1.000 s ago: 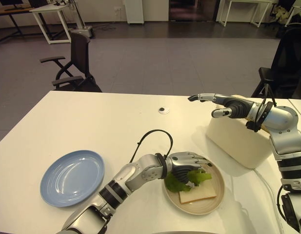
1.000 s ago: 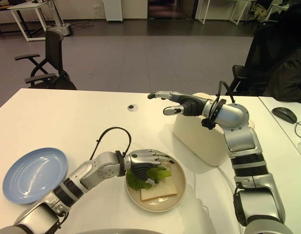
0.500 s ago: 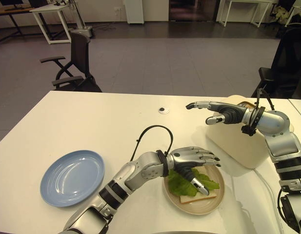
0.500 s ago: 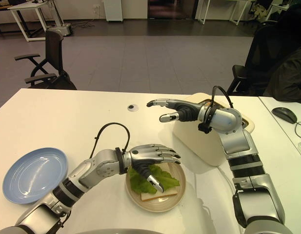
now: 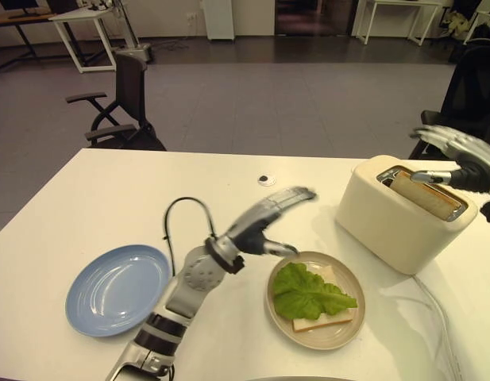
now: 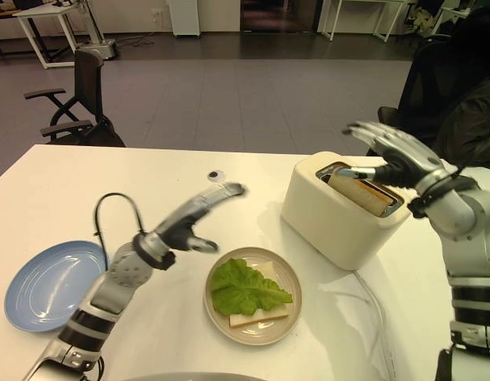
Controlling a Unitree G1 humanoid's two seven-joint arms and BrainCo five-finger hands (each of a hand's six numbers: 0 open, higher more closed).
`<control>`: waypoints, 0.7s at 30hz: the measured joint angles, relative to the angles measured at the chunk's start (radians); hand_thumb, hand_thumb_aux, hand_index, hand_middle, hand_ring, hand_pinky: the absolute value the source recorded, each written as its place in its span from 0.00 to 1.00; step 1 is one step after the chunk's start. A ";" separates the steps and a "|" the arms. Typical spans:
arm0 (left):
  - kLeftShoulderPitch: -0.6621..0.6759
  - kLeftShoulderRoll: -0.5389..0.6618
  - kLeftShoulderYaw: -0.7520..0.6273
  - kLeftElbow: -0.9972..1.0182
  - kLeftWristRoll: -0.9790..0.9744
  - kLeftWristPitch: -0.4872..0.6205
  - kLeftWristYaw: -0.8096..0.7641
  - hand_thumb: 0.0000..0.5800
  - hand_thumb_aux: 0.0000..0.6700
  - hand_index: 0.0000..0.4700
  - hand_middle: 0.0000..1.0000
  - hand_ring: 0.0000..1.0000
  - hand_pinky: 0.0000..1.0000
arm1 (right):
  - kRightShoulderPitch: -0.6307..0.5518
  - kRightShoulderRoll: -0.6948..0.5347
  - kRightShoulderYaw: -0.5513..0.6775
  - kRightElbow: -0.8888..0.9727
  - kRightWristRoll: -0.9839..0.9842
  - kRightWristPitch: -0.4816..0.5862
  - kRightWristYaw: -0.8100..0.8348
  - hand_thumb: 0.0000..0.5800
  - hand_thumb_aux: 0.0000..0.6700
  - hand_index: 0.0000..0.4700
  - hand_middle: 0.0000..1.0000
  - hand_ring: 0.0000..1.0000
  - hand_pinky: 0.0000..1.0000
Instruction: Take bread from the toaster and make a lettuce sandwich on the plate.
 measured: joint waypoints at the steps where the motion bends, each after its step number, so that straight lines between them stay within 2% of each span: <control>1: 0.006 0.000 0.025 0.012 -0.031 -0.008 0.006 0.00 0.00 0.00 0.00 0.00 0.00 | 0.025 0.000 0.000 0.018 -0.003 0.002 -0.005 0.00 0.00 0.00 0.00 0.00 0.00; 2: 0.013 0.004 0.047 0.025 -0.056 -0.021 0.008 0.00 0.00 0.00 0.00 0.00 0.00 | 0.051 0.000 0.000 0.030 -0.002 0.002 -0.006 0.14 0.07 0.07 0.00 0.00 0.00; 3: 0.014 0.010 0.068 0.036 -0.064 -0.034 0.010 0.00 0.00 0.00 0.00 0.00 0.00 | 0.063 0.000 0.001 0.037 0.005 0.004 -0.005 0.56 0.33 0.33 0.00 0.00 0.00; 4: 0.014 0.013 0.080 0.041 -0.065 -0.040 0.013 0.00 0.00 0.00 0.00 0.00 0.00 | 0.063 -0.001 0.005 0.037 0.012 0.005 -0.003 0.83 0.59 0.59 0.00 0.00 0.00; 5: 0.014 0.017 0.104 0.043 -0.065 -0.048 0.018 0.00 0.00 0.00 0.00 0.00 0.00 | 0.063 -0.001 0.011 0.039 0.018 0.006 0.002 0.97 0.84 0.84 0.00 0.00 0.00; 6: 0.014 0.022 0.120 0.045 -0.065 -0.054 0.025 0.00 0.00 0.00 0.00 0.00 0.00 | 0.063 -0.001 0.014 0.041 0.029 0.009 0.006 1.00 0.96 0.96 0.00 0.00 0.00; 7: 0.014 0.024 0.127 0.046 -0.064 -0.058 0.028 0.00 0.00 0.00 0.00 0.00 0.00 | 0.063 -0.001 0.015 0.040 0.048 0.006 0.007 1.00 1.00 1.00 0.00 0.00 0.00; 16: 0.020 0.032 0.146 0.094 -0.025 -0.084 0.035 0.00 0.00 0.00 0.00 0.00 0.00 | 0.029 0.011 0.025 0.034 0.158 0.002 0.019 1.00 1.00 1.00 0.00 0.00 0.00; 21: 0.022 0.032 0.146 0.128 -0.003 -0.091 0.045 0.00 0.00 0.00 0.00 0.00 0.00 | -0.036 0.023 -0.029 0.082 0.307 0.058 0.061 1.00 1.00 1.00 0.00 0.00 0.00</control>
